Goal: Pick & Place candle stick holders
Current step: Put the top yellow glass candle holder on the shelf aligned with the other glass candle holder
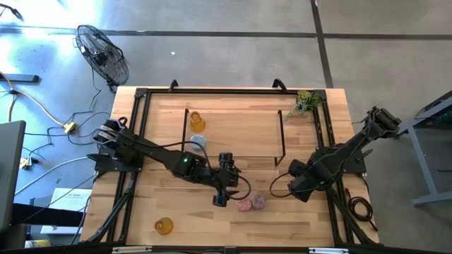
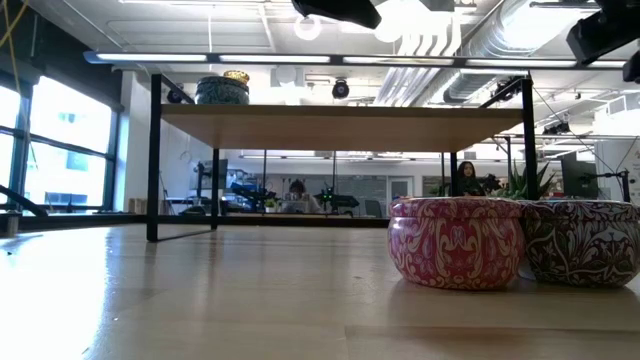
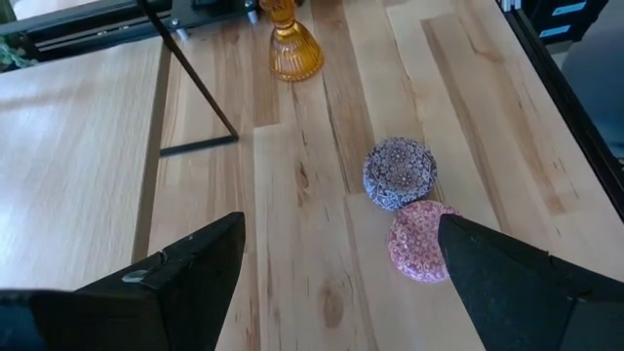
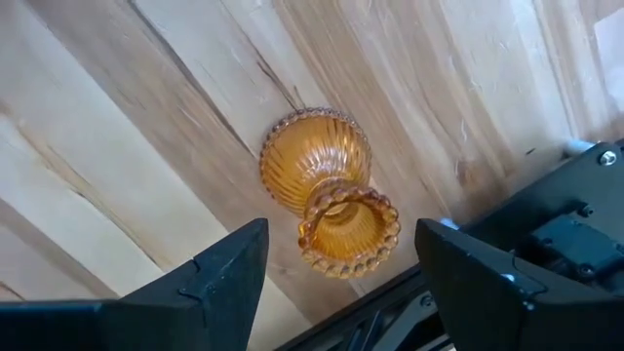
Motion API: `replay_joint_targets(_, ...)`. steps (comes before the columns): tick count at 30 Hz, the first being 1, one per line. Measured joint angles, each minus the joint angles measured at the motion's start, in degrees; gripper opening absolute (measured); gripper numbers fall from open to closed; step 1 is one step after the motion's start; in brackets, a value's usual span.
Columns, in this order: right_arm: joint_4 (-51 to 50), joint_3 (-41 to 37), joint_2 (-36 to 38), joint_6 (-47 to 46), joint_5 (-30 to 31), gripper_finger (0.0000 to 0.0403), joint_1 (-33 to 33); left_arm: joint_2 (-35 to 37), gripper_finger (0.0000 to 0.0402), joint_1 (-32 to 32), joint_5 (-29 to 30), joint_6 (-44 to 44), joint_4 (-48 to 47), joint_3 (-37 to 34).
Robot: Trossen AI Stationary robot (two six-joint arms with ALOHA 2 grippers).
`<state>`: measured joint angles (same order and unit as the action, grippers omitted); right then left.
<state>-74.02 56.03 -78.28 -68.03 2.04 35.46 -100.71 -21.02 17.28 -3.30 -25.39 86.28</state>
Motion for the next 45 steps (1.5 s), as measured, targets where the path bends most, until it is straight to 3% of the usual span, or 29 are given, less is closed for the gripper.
replay_joint_targets(45, -0.1, -1.65, 0.07, 4.4, -1.46, 0.0256, -0.22, 0.02, 0.0335, 0.0, 0.07, -0.05, -0.04, 0.0)
